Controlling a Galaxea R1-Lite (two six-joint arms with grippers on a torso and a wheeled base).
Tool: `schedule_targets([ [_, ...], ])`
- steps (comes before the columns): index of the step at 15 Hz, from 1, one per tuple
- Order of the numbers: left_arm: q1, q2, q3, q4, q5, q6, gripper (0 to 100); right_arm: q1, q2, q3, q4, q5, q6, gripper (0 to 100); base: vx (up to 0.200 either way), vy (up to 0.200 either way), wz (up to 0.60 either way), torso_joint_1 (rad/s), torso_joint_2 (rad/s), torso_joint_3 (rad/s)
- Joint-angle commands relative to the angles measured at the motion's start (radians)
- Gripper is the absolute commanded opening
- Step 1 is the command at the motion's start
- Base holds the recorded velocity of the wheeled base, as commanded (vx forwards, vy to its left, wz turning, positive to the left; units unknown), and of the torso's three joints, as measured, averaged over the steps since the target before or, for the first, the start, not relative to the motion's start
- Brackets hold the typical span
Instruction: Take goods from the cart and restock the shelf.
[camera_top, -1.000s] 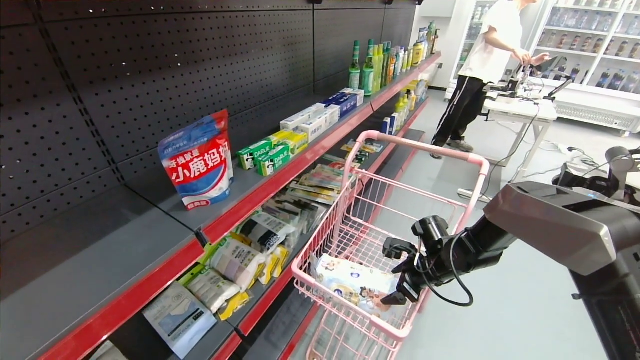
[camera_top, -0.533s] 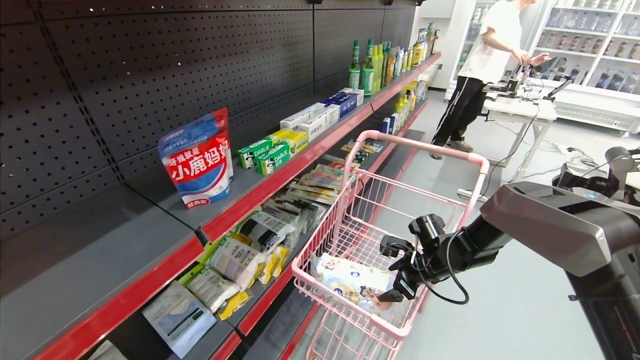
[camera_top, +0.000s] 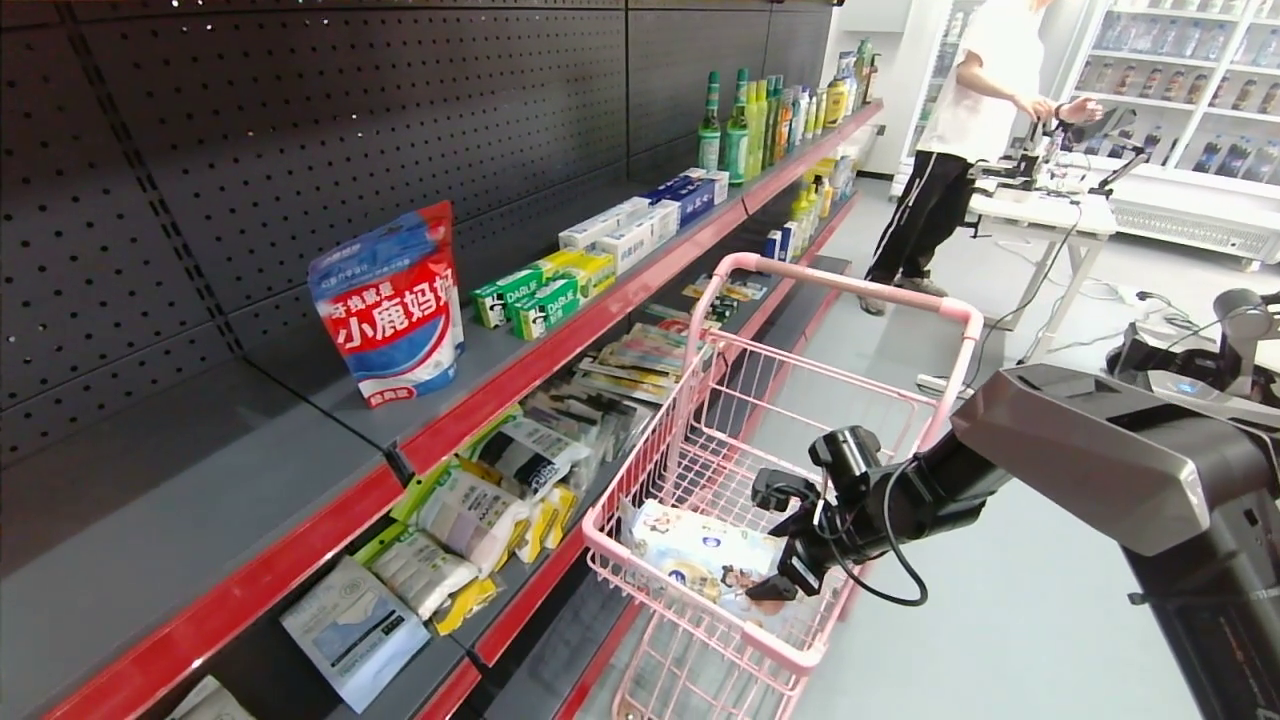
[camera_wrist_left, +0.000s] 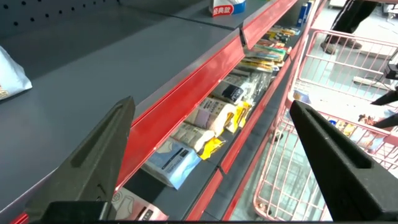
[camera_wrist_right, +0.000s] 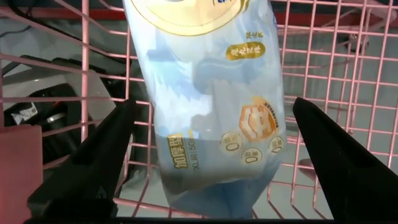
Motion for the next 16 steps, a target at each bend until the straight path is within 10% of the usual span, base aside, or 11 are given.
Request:
schedule_targets([
  [1, -0.001, 0.000, 0.000, 0.000, 0.000, 0.000, 100, 0.003, -0.001, -0.002, 0.000, 0.001, 0.001, 100, 0.000, 0.000, 0.00, 0.000, 0.00, 0.000],
  [16, -0.001, 0.000, 0.000, -0.002, 0.000, 0.000, 100, 0.008, 0.001, -0.009, 0.005, -0.007, 0.026, 100, 0.000, 0.000, 0.00, -0.013, 0.03, 0.020],
])
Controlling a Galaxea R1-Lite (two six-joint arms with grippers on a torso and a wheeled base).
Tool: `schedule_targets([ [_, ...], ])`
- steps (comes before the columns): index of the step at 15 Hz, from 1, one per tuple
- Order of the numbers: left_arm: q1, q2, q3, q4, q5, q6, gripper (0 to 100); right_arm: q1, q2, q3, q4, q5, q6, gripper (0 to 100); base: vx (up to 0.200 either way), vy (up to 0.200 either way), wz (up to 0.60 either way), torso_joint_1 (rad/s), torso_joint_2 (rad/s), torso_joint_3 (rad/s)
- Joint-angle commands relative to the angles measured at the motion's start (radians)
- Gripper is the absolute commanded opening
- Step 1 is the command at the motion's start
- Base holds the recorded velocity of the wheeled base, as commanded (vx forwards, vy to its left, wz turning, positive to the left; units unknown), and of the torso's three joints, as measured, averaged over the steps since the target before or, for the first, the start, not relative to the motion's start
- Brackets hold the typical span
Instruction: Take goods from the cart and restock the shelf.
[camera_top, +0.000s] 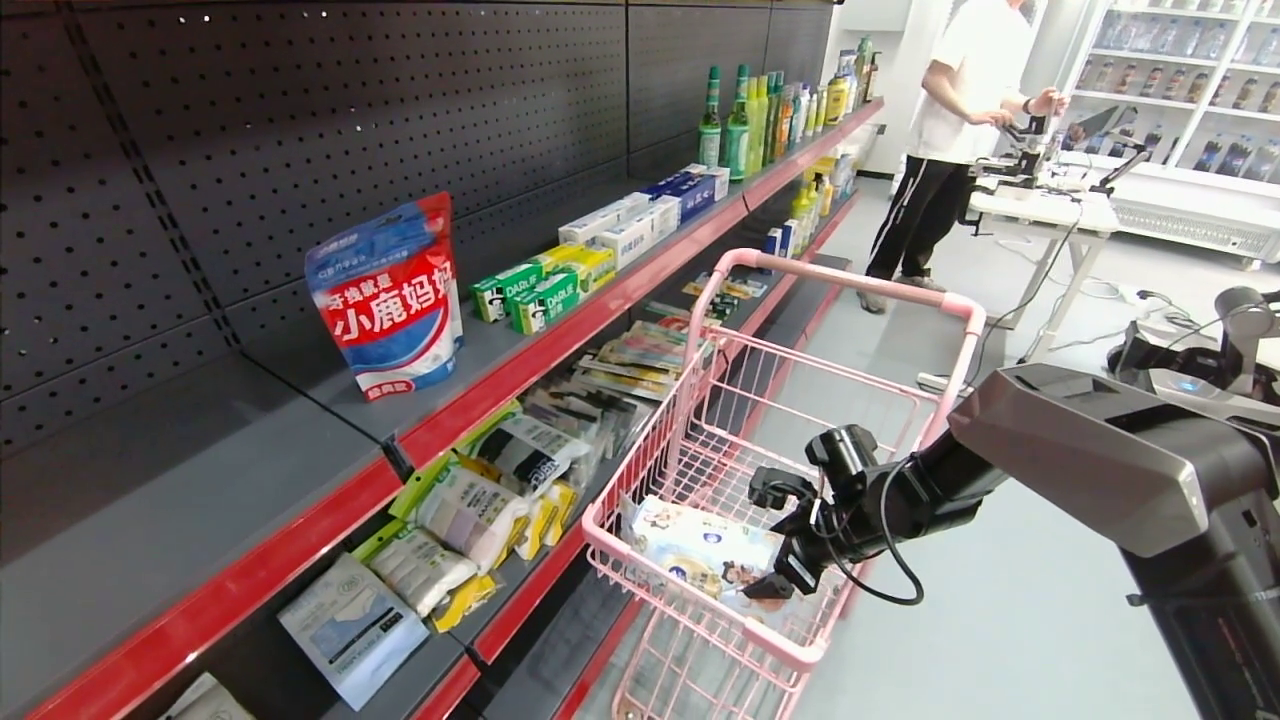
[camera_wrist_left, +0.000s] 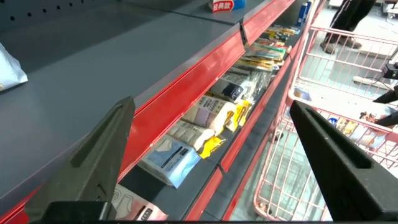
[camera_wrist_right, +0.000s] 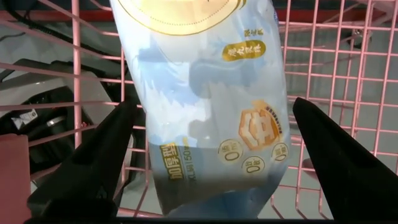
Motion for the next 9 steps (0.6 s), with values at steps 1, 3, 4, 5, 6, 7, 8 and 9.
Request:
schedule_targets([
  [1, 0.000, 0.001, 0.000, 0.000, 0.000, 0.000, 100, 0.001, 0.000, 0.000, 0.000, 0.001, 0.000, 100, 0.000, 0.000, 0.00, 0.000, 0.00, 0.000],
  [3, 0.000, 0.000, 0.000, 0.000, 0.000, 0.000, 100, 0.003, 0.000, 0.000, 0.000, 0.002, 0.000, 100, 0.000, 0.000, 0.00, 0.000, 0.00, 0.000],
  [4, 0.000, 0.000, 0.000, 0.000, 0.000, 0.000, 100, 0.003, -0.002, 0.000, 0.000, 0.002, 0.000, 100, 0.000, 0.000, 0.00, 0.000, 0.00, 0.000],
  [5, 0.000, 0.000, 0.000, 0.000, 0.000, 0.000, 100, 0.003, -0.002, 0.000, 0.000, 0.001, 0.003, 100, 0.000, 0.000, 0.00, 0.000, 0.00, 0.000],
  [6, 0.000, 0.000, 0.000, 0.000, 0.000, 0.000, 100, 0.003, -0.002, 0.000, 0.000, 0.001, 0.003, 100, 0.000, 0.000, 0.00, 0.000, 0.00, 0.000],
  [7, 0.000, 0.001, 0.000, 0.000, 0.000, 0.000, 100, 0.003, -0.002, 0.000, 0.000, -0.004, 0.008, 100, 0.000, 0.000, 0.00, 0.000, 0.00, 0.000],
  [8, 0.000, 0.000, 0.000, 0.000, 0.000, 0.000, 100, 0.003, -0.002, 0.000, 0.000, -0.004, 0.008, 100, 0.000, 0.000, 0.00, 0.000, 0.00, 0.000],
  [9, 0.001, 0.000, 0.000, 0.000, 0.000, 0.000, 100, 0.003, -0.002, 0.000, 0.000, -0.002, 0.006, 100, 0.000, 0.000, 0.00, 0.000, 0.00, 0.000],
])
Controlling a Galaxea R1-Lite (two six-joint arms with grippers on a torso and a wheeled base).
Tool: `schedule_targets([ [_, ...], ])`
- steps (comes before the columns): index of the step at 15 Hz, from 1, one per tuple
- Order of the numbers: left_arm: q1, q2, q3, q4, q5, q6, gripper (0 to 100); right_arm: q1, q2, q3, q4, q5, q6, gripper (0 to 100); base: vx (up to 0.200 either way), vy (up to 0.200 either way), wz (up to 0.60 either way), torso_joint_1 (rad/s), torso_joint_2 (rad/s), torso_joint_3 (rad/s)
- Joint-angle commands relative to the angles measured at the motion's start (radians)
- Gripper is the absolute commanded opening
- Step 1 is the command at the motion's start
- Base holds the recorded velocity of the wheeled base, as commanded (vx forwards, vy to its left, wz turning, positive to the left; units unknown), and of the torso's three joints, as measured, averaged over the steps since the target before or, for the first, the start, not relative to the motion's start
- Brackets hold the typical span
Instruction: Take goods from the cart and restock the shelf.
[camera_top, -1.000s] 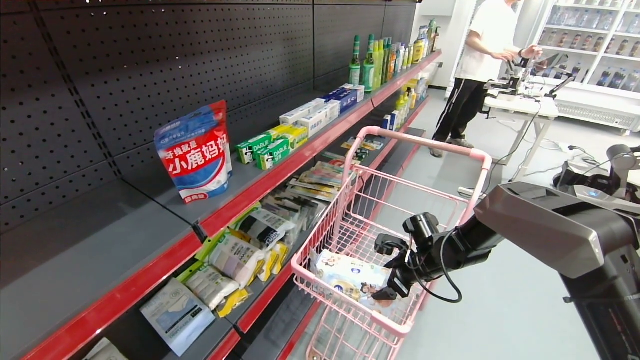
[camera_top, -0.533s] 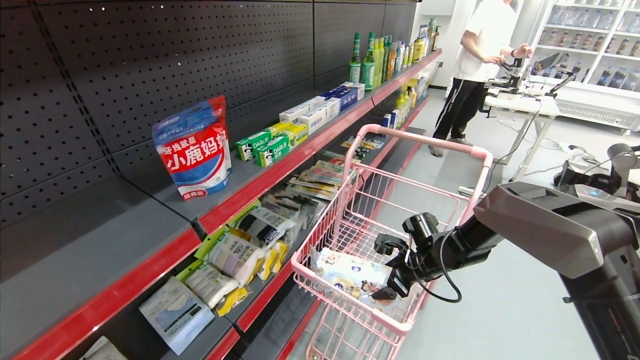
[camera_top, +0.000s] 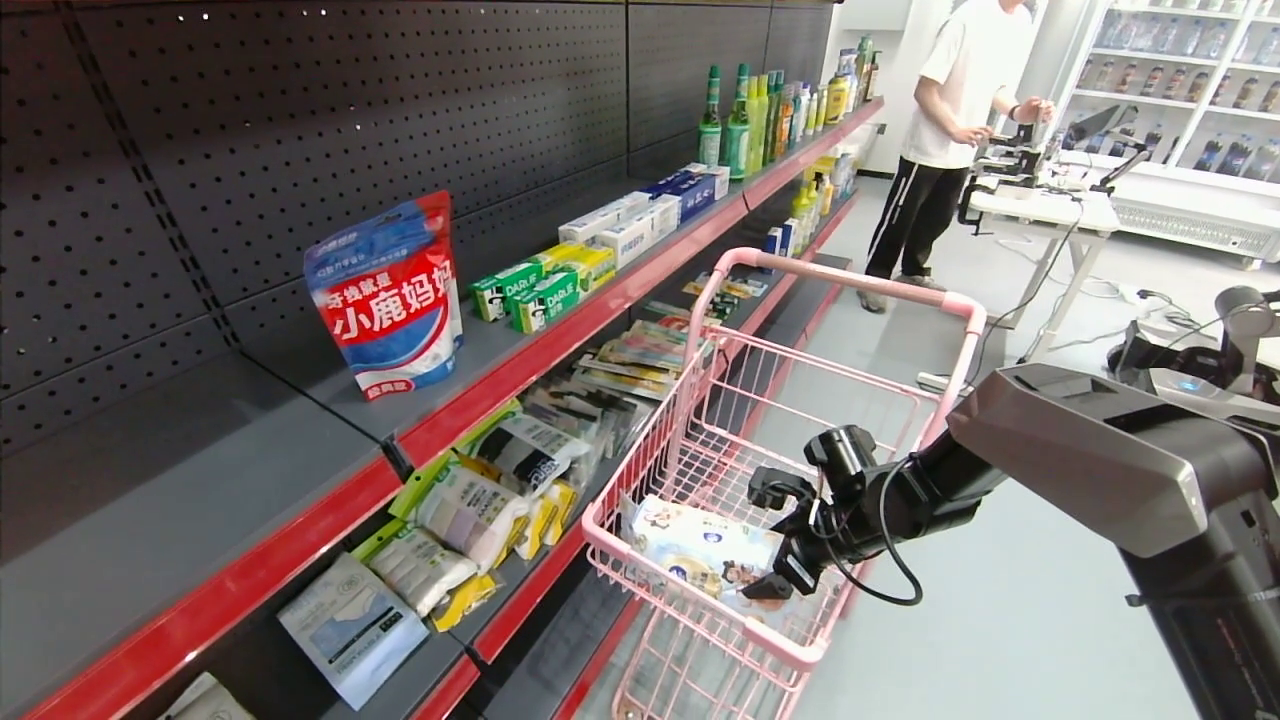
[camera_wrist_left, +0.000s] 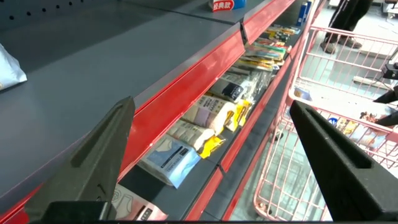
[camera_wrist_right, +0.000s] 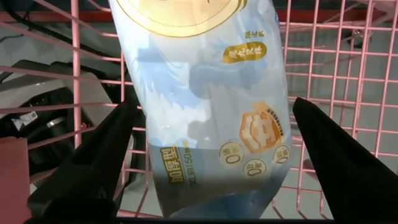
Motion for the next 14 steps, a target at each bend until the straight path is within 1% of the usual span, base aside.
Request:
schedule_targets([
  [1, 0.000, 0.000, 0.000, 0.000, 0.000, 0.000, 100, 0.001, -0.002, 0.001, 0.000, 0.002, 0.000, 100, 0.000, 0.000, 0.00, -0.066, 0.14, 0.090],
  [4, 0.000, 0.000, 0.000, 0.000, 0.000, 0.000, 100, 0.001, -0.002, 0.000, 0.000, 0.005, -0.004, 100, 0.000, 0.000, 0.00, -0.063, 0.18, 0.106],
  [8, 0.001, 0.001, 0.000, 0.000, 0.000, 0.000, 100, 0.010, 0.000, -0.002, 0.000, 0.005, -0.004, 100, 0.000, 0.000, 0.00, -0.003, 0.01, 0.009],
  [9, 0.000, 0.000, 0.000, 0.000, 0.000, 0.000, 100, 0.010, 0.000, 0.000, 0.000, 0.010, -0.005, 0, 0.000, 0.000, 0.00, 0.000, 0.00, 0.000],
  [13, 0.000, 0.000, 0.000, 0.000, 0.000, 0.000, 100, 0.011, -0.002, 0.005, 0.000, 0.023, 0.003, 0, 0.000, 0.000, 0.00, 0.000, 0.00, 0.000],
  [14, 0.000, 0.000, 0.000, 0.000, 0.000, 0.000, 100, 0.013, -0.005, 0.023, 0.000, 0.023, 0.030, 0, 0.000, 0.000, 0.00, 0.000, 0.00, 0.000],
])
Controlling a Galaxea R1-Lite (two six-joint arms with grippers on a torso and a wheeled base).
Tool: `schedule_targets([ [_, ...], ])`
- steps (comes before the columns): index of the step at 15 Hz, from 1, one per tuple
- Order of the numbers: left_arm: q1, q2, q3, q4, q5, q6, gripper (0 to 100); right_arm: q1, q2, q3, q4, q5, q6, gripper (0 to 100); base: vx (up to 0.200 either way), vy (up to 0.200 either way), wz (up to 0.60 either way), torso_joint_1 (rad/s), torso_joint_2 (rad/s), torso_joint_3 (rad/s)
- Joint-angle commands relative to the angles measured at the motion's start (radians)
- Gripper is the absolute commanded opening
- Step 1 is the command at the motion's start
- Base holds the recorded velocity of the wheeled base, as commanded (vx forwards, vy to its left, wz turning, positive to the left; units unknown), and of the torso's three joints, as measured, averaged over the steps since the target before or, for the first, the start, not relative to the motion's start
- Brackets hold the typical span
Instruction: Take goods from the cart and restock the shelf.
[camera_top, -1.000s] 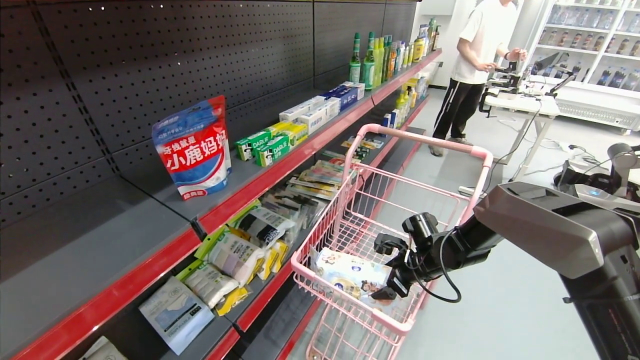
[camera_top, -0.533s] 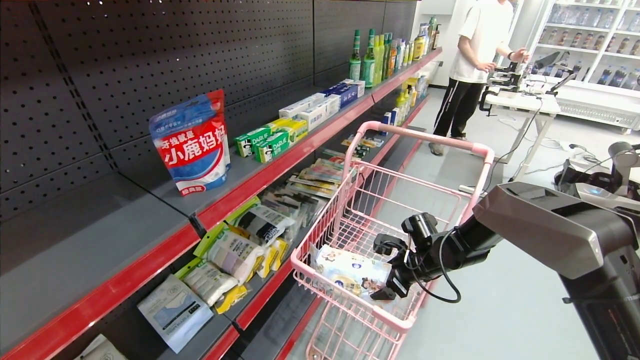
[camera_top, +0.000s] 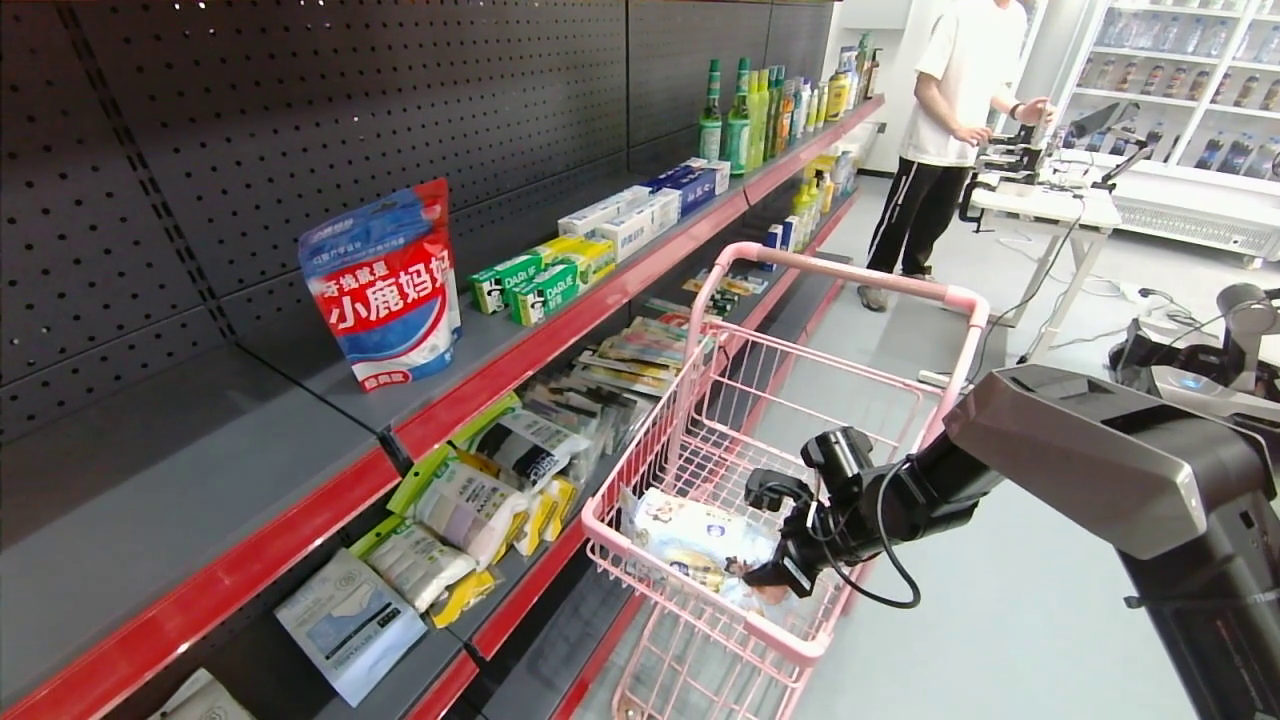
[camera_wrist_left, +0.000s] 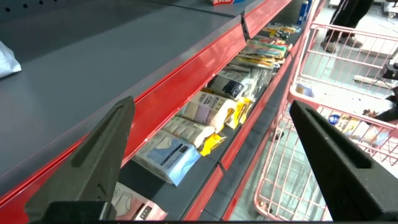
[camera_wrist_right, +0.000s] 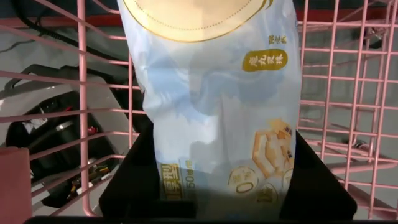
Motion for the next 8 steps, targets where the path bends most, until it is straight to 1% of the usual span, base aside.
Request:
schedule_targets([
  [1, 0.000, 0.000, 0.000, 0.000, 0.000, 0.000, 100, 0.004, -0.007, 0.024, 0.000, 0.001, 0.022, 0, 0.000, 0.000, 0.00, 0.000, 0.00, 0.000],
  [2, 0.000, 0.001, 0.000, 0.000, 0.000, 0.000, 100, 0.004, -0.016, 0.036, -0.009, -0.003, 0.033, 0, 0.000, 0.000, 0.00, 0.000, 0.00, 0.000],
  [3, 0.000, 0.000, 0.000, 0.000, 0.000, 0.000, 100, -0.007, -0.077, 0.038, -0.006, -0.006, 0.073, 0, 0.000, 0.000, 0.00, 0.000, 0.00, 0.000],
  [5, 0.001, 0.000, 0.000, 0.000, 0.000, 0.000, 100, -0.008, -0.171, 0.050, 0.000, -0.029, 0.191, 0, 0.000, 0.000, 0.00, 0.000, 0.00, 0.000],
  [7, 0.000, 0.000, 0.000, 0.000, 0.000, 0.000, 100, -0.008, -0.286, 0.084, 0.000, -0.107, 0.300, 0, 0.000, 0.000, 0.00, 0.000, 0.00, 0.000],
  [8, 0.000, 0.000, 0.000, 0.000, 0.000, 0.000, 100, -0.013, -0.329, 0.104, 0.002, -0.131, 0.324, 0, 0.000, 0.000, 0.00, 0.000, 0.00, 0.000],
])
